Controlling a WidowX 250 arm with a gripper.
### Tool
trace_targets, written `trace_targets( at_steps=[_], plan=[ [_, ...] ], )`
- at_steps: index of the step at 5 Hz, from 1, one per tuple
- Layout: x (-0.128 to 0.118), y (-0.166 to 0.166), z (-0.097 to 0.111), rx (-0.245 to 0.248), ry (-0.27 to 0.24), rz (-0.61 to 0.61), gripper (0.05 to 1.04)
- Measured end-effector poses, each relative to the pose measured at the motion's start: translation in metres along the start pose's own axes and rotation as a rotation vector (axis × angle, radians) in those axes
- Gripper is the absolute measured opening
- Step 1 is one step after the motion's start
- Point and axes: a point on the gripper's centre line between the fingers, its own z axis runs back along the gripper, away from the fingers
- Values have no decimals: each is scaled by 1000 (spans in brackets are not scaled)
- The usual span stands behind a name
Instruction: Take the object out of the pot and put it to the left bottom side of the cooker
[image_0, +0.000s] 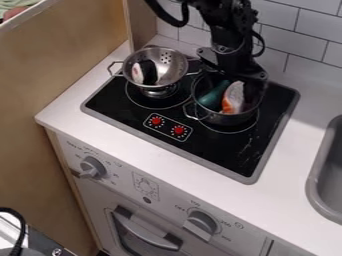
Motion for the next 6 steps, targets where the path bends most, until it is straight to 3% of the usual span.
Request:
trace_targets(
  at_steps=[5, 6],
  plan=[
    [4, -6, 1, 4, 42, 58, 929],
    [3, -7, 3, 4, 70, 60, 928]
  ],
)
